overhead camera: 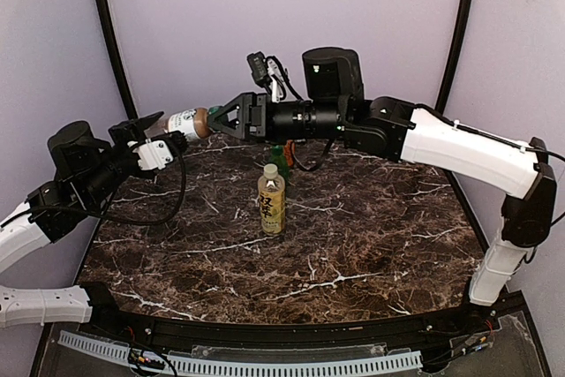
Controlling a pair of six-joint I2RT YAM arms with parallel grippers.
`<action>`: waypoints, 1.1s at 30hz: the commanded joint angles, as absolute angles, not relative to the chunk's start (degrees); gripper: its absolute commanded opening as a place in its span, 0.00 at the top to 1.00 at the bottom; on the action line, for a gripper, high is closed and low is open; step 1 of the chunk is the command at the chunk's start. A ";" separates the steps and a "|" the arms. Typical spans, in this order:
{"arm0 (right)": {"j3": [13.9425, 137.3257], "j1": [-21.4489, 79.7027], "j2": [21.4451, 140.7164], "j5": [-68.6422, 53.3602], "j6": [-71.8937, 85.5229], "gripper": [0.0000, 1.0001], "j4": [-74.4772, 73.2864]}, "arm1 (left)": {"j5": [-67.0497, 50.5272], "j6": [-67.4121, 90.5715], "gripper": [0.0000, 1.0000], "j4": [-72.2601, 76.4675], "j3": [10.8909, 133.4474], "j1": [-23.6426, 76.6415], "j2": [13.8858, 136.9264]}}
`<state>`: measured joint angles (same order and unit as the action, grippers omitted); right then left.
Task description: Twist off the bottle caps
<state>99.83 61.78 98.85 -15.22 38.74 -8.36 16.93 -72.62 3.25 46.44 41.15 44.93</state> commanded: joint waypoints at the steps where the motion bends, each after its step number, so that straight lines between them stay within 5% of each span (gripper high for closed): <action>1: 100.49 61.48 99.32 -17.35 39.77 0.39 -5.56 | 17.79 -72.63 0.74 5.53 45.63 41.52 44.53; 3: 100.42 61.50 99.31 -17.44 39.51 0.49 -5.11 | 17.50 -72.79 0.74 5.54 45.28 41.63 44.36; 12: 100.59 61.33 99.91 -17.72 39.38 0.53 -3.77 | 17.02 -73.39 0.75 5.54 44.74 41.97 44.45; 19: 100.22 61.18 100.24 -18.14 38.96 0.72 -3.35 | 15.58 -74.61 0.77 5.09 43.72 42.24 43.76; 24: 100.11 61.08 100.48 -19.72 35.44 1.00 -3.00 | 8.43 -75.17 0.78 -0.88 43.17 42.71 41.16; 33: 98.22 65.23 98.60 -16.82 13.25 1.00 -4.33 | -8.17 -59.22 0.87 -27.90 52.53 42.95 42.99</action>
